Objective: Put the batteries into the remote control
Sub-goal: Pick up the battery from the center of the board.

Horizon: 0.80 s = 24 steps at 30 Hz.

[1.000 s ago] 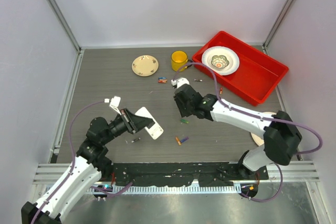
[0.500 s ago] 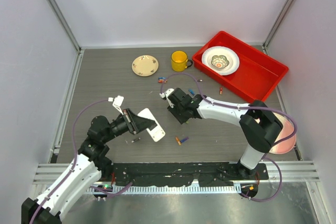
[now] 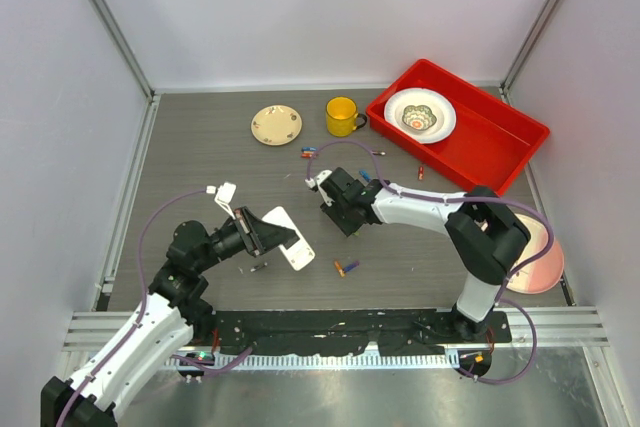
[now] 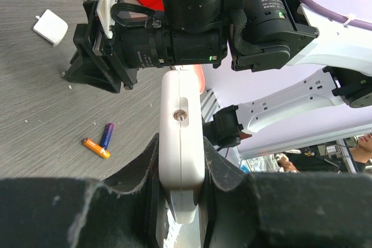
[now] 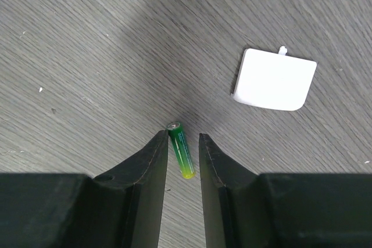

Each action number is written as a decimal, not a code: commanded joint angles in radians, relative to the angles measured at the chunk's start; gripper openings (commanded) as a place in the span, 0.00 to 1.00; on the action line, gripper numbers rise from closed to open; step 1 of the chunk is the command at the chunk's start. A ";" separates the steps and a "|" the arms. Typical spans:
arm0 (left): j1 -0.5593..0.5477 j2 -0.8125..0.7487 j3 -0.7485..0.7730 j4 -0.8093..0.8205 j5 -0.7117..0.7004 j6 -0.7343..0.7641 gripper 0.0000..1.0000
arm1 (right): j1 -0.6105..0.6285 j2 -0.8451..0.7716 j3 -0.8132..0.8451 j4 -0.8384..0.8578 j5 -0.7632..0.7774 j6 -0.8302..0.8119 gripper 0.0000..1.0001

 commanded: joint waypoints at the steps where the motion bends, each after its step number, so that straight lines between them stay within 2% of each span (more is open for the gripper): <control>1: 0.000 -0.002 0.000 0.069 0.023 0.004 0.00 | -0.006 0.010 0.033 0.026 -0.010 -0.009 0.33; 10: 0.000 -0.009 -0.003 0.066 0.019 0.004 0.00 | -0.014 0.013 0.014 0.029 -0.026 0.008 0.28; 18: -0.001 -0.005 -0.003 0.066 0.021 0.003 0.00 | -0.017 0.024 0.027 0.032 -0.035 0.015 0.33; 24: 0.000 -0.008 -0.003 0.060 0.019 0.003 0.00 | -0.025 0.028 0.024 0.032 -0.046 0.015 0.29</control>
